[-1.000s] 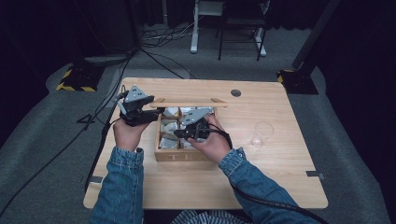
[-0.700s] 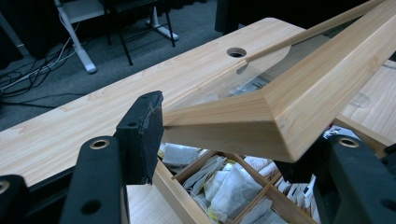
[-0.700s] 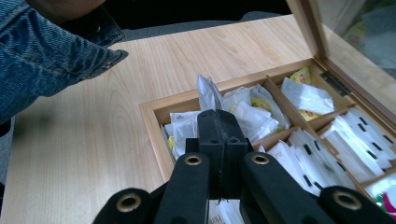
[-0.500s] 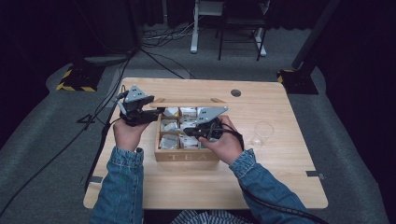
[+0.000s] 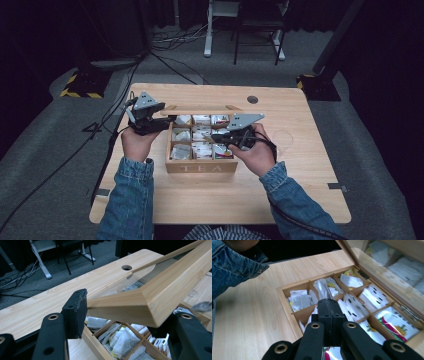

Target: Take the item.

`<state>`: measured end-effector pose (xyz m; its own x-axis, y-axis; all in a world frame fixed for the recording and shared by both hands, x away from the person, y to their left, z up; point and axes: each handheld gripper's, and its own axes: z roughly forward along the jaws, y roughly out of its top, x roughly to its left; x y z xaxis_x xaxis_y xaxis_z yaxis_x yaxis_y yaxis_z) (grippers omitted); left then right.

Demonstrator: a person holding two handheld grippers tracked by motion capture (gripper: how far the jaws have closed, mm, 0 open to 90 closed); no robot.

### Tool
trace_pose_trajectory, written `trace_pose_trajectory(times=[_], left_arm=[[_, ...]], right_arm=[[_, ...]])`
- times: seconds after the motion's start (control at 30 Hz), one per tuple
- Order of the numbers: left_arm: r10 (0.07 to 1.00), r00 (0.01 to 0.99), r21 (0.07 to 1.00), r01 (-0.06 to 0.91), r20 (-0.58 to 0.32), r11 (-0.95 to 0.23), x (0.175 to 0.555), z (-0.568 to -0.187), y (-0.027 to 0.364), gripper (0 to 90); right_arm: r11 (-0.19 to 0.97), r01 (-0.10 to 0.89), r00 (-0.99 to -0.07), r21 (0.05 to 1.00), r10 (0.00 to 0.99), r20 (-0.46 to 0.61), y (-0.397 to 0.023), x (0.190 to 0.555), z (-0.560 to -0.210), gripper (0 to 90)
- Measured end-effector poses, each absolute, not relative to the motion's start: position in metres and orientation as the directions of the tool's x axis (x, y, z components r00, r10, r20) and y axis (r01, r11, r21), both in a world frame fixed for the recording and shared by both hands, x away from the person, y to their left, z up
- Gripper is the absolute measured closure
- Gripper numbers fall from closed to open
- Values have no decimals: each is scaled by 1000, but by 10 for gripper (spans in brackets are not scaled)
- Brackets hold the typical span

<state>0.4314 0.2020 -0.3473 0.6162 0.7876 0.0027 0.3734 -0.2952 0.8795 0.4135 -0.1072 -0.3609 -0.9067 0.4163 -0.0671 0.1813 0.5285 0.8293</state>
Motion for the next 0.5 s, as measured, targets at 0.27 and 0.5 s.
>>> trace_pose_trajectory(times=[0.27,0.5], left_arm=[[782,623,879,374,-2,-295,433,-347,203,410],[782,623,878,377,-5,-295,433,-347,203,408]], right_arm=[[503,201,-880,841,470,-71,-132,413,-356,900],[488,213,-859,846,507,-76,-151,413,-351,900]])
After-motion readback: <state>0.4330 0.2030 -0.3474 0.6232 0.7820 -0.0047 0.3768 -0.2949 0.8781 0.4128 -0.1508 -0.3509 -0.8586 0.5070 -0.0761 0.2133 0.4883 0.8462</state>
